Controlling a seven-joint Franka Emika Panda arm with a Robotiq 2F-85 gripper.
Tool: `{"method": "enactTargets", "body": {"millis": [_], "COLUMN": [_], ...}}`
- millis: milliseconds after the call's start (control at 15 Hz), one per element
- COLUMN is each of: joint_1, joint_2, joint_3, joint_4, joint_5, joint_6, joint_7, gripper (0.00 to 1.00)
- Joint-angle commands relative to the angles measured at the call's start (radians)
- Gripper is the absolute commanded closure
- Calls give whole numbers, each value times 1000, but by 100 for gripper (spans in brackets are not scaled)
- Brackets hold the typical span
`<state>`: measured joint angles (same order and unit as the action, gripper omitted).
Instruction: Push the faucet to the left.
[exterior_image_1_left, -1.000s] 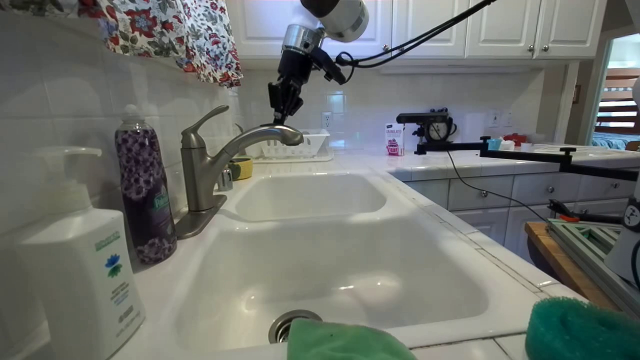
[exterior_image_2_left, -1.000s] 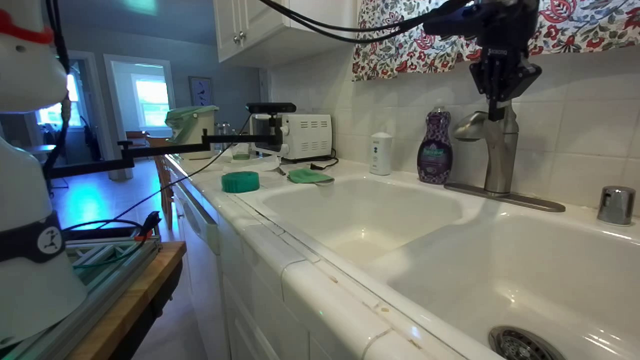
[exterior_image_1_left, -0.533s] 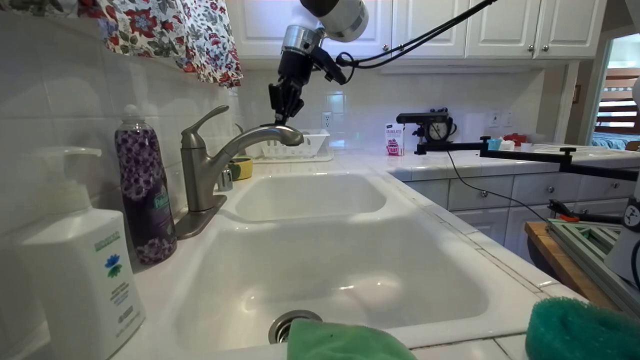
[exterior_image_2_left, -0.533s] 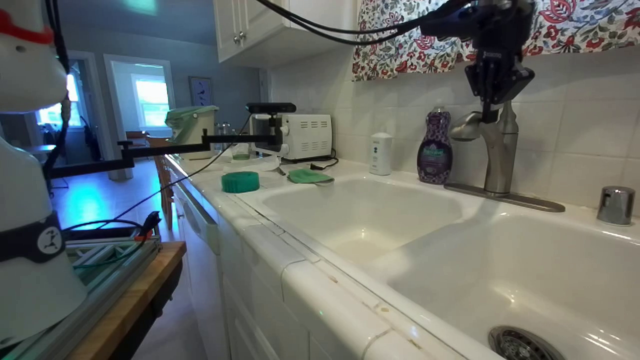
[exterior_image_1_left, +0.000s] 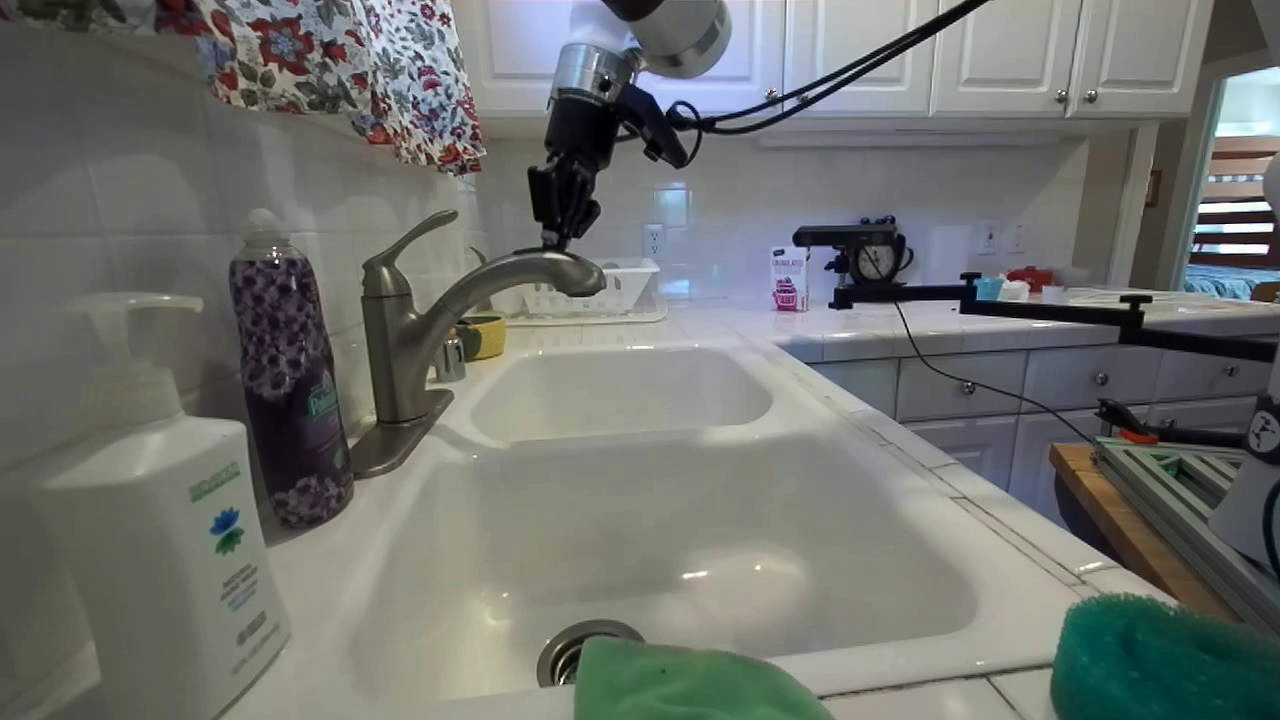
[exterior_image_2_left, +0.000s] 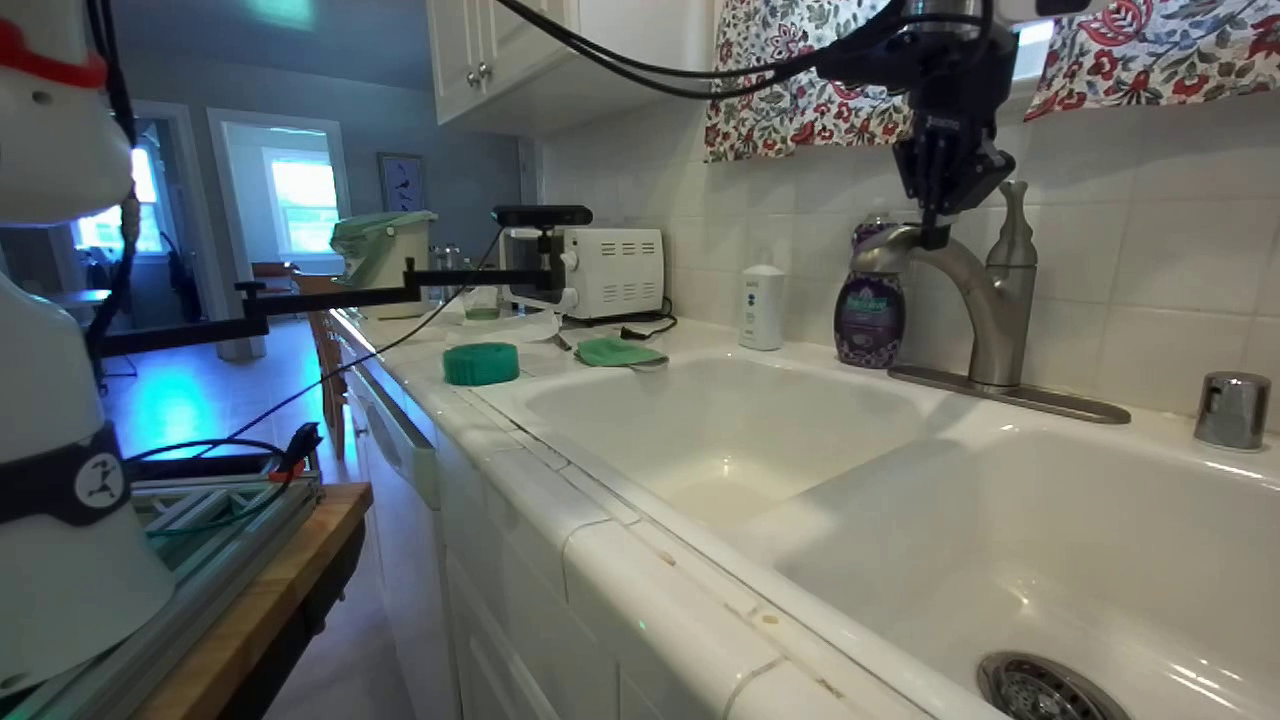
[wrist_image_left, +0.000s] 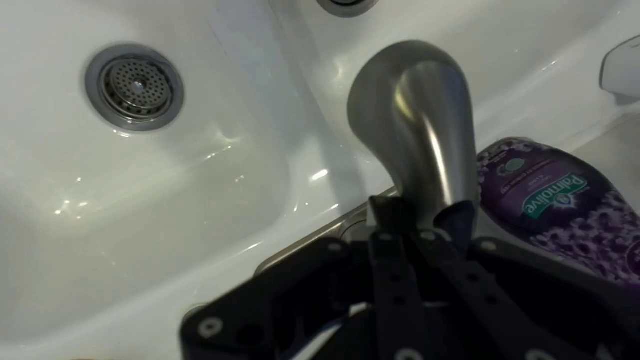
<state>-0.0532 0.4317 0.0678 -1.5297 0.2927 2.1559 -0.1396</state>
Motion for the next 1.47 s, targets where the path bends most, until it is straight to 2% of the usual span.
{"method": "enactTargets", "body": {"millis": [0, 1400], "joint_1": [3, 65], "joint_2": [6, 7], "joint_3": [22, 74], "joint_4": [19, 8], "joint_5": [23, 19], "joint_6": [-35, -24], "joint_7": [1, -9], "gripper": [100, 100]}}
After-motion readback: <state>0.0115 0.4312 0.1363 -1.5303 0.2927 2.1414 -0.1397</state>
